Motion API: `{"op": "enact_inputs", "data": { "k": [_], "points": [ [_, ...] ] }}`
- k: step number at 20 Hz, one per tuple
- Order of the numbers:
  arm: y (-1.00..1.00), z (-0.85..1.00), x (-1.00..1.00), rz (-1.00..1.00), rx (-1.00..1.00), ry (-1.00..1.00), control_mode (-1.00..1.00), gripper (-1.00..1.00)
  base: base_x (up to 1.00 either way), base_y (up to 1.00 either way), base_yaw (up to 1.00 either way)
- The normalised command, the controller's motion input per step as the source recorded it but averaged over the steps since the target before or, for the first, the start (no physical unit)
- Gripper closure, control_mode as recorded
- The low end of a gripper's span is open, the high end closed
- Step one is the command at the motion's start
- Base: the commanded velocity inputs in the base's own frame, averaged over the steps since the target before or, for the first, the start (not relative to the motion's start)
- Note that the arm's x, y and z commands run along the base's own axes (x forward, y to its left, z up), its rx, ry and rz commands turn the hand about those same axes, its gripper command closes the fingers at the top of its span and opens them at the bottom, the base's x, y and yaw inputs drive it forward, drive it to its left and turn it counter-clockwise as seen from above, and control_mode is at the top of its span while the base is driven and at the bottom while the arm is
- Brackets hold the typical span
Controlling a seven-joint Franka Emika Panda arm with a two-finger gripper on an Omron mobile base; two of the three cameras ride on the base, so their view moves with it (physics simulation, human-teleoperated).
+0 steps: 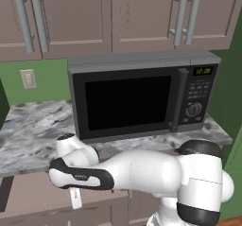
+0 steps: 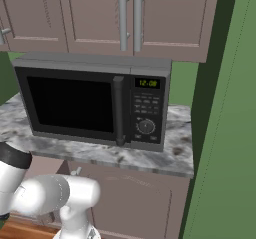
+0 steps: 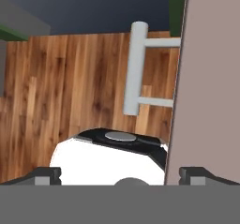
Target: Take the tongs from the drawer on the left and place them on the dining counter next to the tray containing the kebab skewer.
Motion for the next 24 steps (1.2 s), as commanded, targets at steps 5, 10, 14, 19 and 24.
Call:
{"op": "enact_inputs", "data": {
  "k": [5, 10, 14, 19, 24],
  "points": [
    [0.05, -0.19, 0.10, 0.02, 0.00, -0.01, -1.00, -1.00, 0.00, 0.00, 0.00],
    [0.05, -0.17, 0.18, 0.04, 0.00, 0.00, -1.00, -1.00, 0.00, 0.00, 0.00],
    [0.09, -0.27, 0.15, 0.04, 0.00, 0.00, -1.00, -1.00, 0.00, 0.00, 0.00],
    [0.13, -0.28, 0.13, 0.05, 0.00, 0.00, -1.00, -1.00, 0.00, 0.00, 0.00],
    [0.12, -0.12, 0.13, 0.05, 0.00, 0.00, -1.00, -1.00, 0.00, 0.00, 0.00]
  ]
}}
